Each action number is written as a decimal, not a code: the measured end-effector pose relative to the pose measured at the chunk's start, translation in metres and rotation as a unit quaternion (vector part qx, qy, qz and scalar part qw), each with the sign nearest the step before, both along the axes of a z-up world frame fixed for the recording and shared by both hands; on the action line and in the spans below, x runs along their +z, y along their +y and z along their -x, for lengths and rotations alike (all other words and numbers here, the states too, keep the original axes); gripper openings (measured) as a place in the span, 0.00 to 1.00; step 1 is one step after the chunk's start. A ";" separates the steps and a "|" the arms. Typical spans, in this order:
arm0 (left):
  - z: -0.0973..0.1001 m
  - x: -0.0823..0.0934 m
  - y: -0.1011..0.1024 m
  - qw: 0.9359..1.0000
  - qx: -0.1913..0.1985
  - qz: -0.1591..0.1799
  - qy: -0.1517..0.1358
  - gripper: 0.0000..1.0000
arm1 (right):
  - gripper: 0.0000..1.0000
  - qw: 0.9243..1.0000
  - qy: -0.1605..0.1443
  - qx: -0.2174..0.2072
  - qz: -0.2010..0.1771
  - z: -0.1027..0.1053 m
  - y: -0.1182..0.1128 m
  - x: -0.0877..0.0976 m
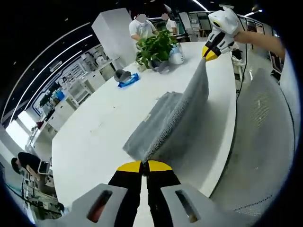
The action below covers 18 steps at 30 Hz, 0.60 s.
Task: Fold the towel on the table until its edges align and the towel forms a compact rectangular stack.
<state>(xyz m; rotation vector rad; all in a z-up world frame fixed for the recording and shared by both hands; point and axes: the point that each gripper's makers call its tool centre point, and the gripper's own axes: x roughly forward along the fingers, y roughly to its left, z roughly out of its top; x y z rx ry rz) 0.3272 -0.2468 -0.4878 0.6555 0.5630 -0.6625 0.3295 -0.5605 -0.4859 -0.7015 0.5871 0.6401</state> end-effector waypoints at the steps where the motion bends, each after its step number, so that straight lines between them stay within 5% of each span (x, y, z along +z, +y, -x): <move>1: -0.007 -0.002 0.000 1.000 0.003 0.002 0.001 0.03 | 0.00 1.000 0.004 -0.007 -0.008 -0.008 0.000 -0.001; 10: -0.055 -0.017 0.002 0.999 0.035 -0.006 0.007 0.03 | 0.00 1.000 -0.007 -0.026 0.013 -0.055 0.006 -0.012; 18: -0.097 -0.030 -0.006 0.998 0.068 0.014 0.011 0.03 | 0.00 0.996 0.024 -0.088 -0.010 -0.090 -0.006 -0.043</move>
